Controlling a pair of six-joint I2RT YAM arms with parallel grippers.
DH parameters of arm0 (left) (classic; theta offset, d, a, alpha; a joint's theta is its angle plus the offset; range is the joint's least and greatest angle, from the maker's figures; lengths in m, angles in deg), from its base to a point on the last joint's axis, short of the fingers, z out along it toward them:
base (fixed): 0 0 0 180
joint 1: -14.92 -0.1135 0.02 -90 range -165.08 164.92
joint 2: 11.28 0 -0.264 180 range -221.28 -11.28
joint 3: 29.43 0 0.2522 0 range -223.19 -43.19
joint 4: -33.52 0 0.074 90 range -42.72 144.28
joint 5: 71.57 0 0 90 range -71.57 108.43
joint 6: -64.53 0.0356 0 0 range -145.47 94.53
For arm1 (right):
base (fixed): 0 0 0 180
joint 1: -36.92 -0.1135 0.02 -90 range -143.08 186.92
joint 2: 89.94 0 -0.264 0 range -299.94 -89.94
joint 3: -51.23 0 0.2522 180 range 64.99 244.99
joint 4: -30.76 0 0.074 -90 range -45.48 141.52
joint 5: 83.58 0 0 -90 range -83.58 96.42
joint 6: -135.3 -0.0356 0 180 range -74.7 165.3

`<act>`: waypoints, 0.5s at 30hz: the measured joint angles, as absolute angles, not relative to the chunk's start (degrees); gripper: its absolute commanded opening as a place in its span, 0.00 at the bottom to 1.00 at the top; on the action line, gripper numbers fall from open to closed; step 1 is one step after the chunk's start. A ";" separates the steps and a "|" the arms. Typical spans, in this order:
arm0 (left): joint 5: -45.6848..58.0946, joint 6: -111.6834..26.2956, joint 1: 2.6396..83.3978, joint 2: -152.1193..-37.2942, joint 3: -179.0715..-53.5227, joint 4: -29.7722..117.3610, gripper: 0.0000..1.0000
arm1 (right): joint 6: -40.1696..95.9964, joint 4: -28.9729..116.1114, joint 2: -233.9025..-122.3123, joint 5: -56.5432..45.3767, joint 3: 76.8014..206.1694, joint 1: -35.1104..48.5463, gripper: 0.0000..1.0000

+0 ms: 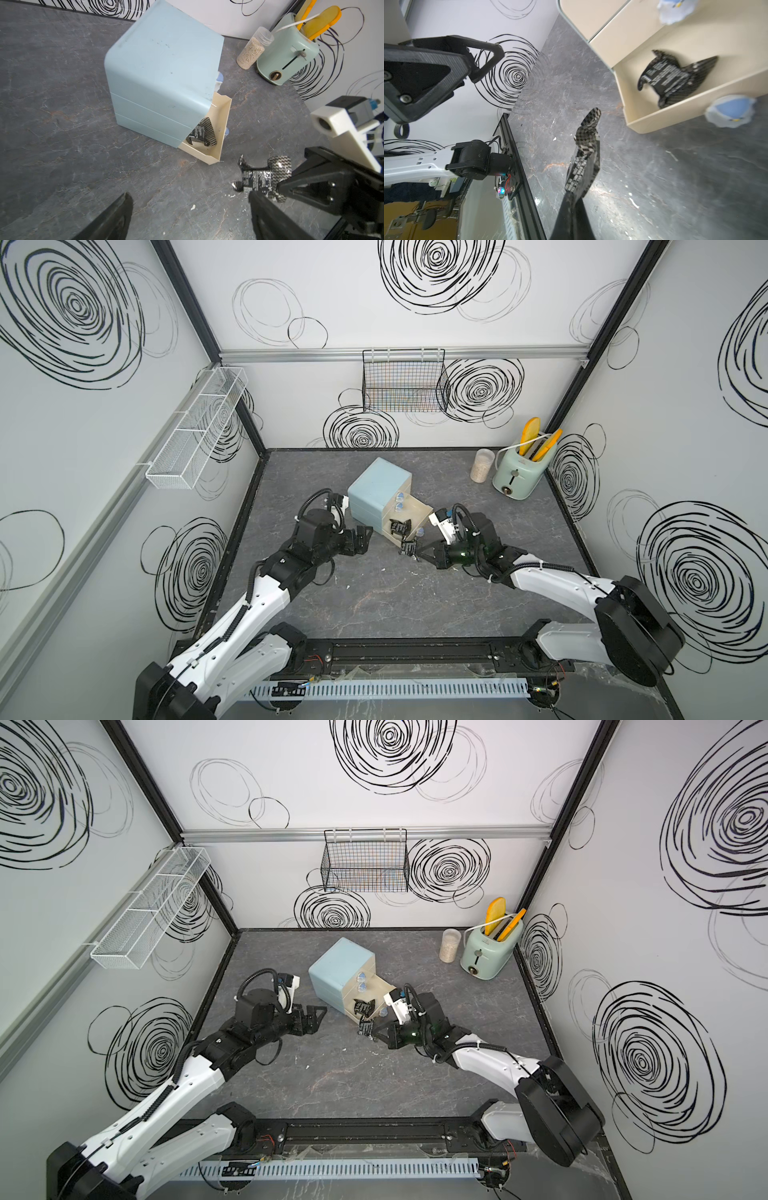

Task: Place the cookies into the drawer by color
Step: Place the cookie in the drawer.

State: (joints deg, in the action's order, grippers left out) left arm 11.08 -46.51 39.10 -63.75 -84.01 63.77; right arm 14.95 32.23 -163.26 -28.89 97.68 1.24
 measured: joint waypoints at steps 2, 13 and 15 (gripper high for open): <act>8.89 -44.22 36.70 -63.75 -85.13 64.40 0.91 | 16.39 34.02 -162.32 -29.75 97.68 3.88 0.00; 1.66 -40.92 28.98 -62.35 -84.05 63.85 0.91 | 23.06 41.60 -163.68 -33.92 101.68 14.35 0.00; 1.27 -40.94 27.80 -61.58 -83.20 63.88 0.91 | 24.02 41.97 -165.14 -34.58 103.34 15.45 0.00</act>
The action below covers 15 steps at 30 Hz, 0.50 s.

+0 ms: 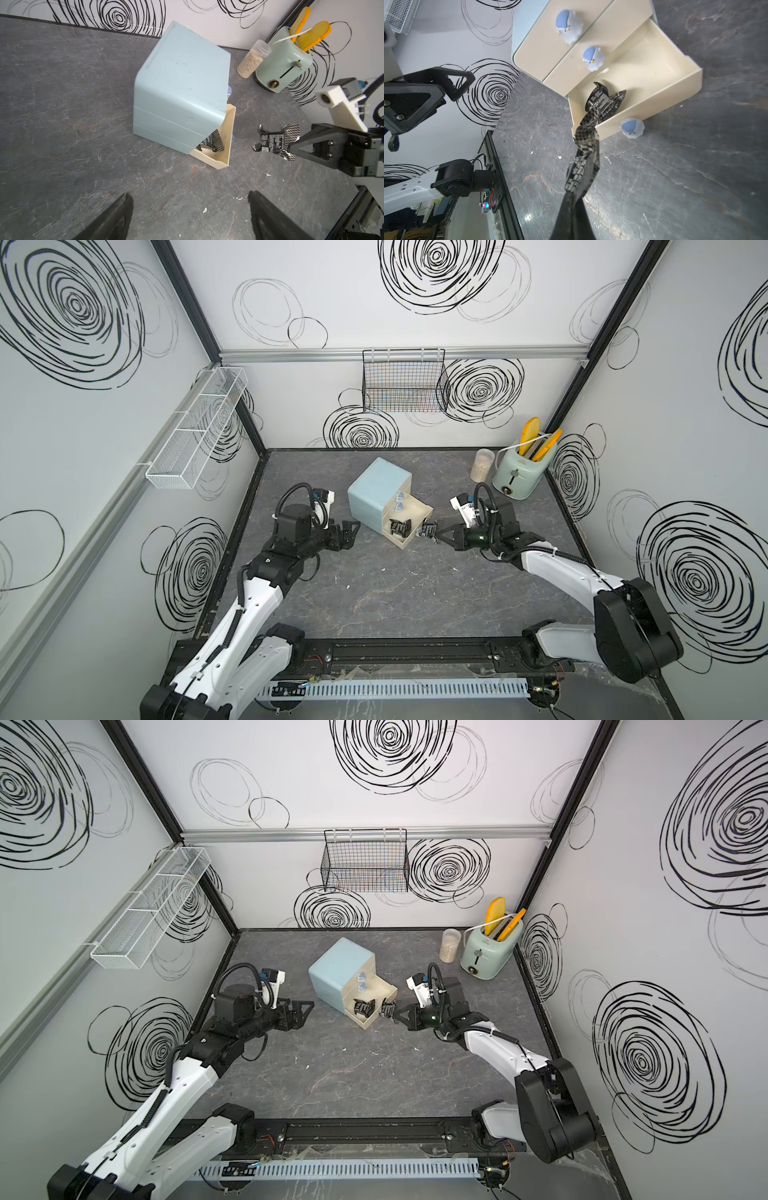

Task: Place the cookies into the drawer by color
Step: Place the cookie in the drawer.

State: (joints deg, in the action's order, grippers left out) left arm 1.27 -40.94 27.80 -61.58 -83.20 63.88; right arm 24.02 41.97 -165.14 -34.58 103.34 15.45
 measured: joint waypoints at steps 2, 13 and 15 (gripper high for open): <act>0.81 -40.98 26.93 -61.01 -82.70 63.92 0.91 | 24.70 42.52 -167.09 -35.30 105.18 16.25 0.00; -0.90 -41.31 25.29 -60.66 -82.26 63.85 0.90 | 26.97 44.31 -180.92 -37.27 114.84 17.30 0.00; -1.05 -41.33 25.29 -60.66 -82.26 63.85 0.90 | 26.95 44.31 -183.46 -37.57 116.76 17.35 0.00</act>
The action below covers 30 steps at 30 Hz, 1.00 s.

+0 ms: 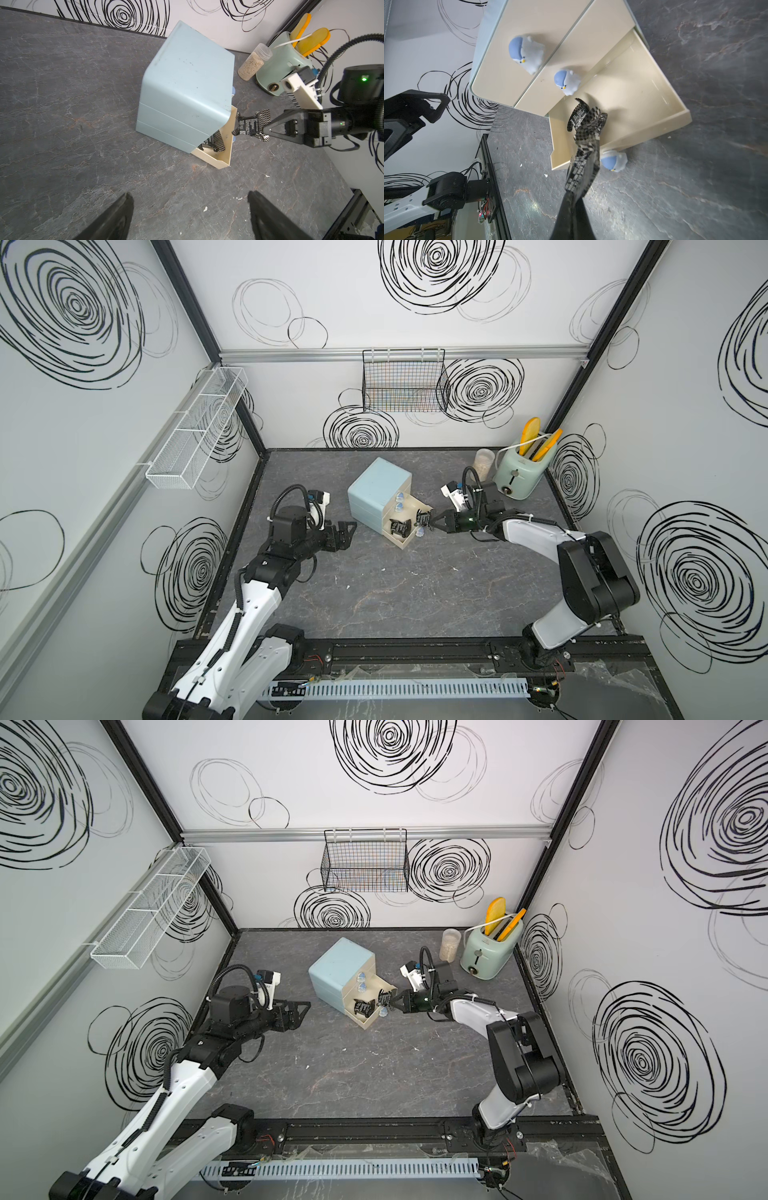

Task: Place the cookies into the drawer by color
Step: Place the cookie in the drawer.

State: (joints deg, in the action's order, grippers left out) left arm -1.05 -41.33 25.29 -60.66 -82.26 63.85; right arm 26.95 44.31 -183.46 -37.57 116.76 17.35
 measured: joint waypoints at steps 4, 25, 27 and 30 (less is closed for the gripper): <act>-1.27 -41.35 25.25 -60.66 -82.24 63.85 0.90 | 26.91 44.31 -187.30 -37.96 119.87 17.35 0.00; -2.32 -41.37 24.70 -60.66 -82.20 63.83 0.90 | 27.56 52.79 -204.40 -36.74 139.17 16.41 0.00; -2.36 -41.37 24.70 -60.66 -82.20 63.85 0.90 | 27.76 53.93 -205.58 -36.59 140.50 16.15 0.00; -2.47 -41.40 24.59 -60.66 -82.20 63.85 0.89 | 28.00 55.09 -206.84 -36.46 142.01 15.84 0.00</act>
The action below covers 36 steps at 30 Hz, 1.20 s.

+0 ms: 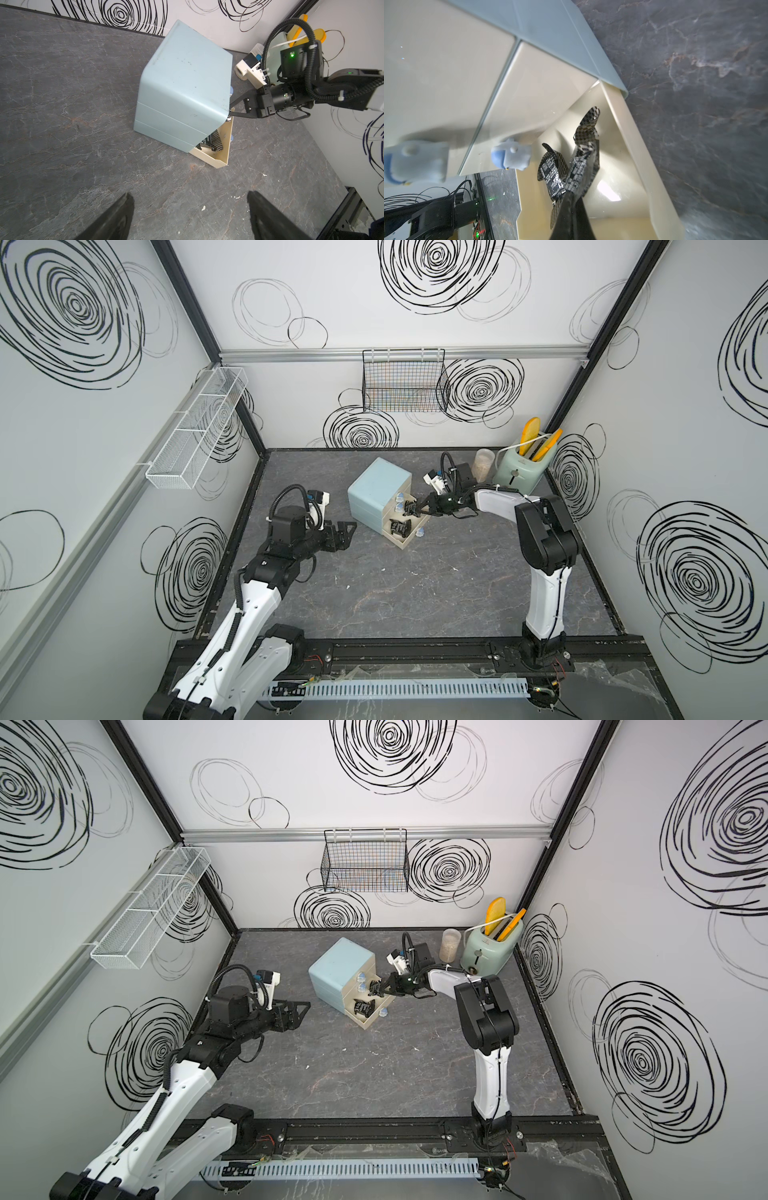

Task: Place the cookies into the drawer by color
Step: Place the cookie in the drawer.

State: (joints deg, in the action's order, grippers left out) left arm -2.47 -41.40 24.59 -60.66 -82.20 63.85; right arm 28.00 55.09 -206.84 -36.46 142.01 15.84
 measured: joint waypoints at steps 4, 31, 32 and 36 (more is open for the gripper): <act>-2.58 -41.37 24.59 -60.66 -82.20 63.85 0.90 | 28.06 56.31 -207.57 -36.15 143.19 15.45 0.00; -3.22 -41.48 24.09 -60.66 -82.20 63.81 0.90 | 28.54 57.45 -207.41 -32.39 144.83 14.96 0.50; -3.24 -41.51 23.98 -60.66 -82.17 63.81 0.90 | 28.81 57.45 -206.89 -31.76 144.72 14.96 0.53; -3.35 -41.57 23.85 -60.66 -82.17 63.66 0.91 | 29.38 57.01 -203.02 -29.31 143.04 14.96 0.58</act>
State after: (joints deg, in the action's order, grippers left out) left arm -3.35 -41.57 23.85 -60.66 -82.17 63.66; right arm 29.38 57.01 -203.02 -29.31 143.04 14.96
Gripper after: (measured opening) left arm 0.906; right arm 0.570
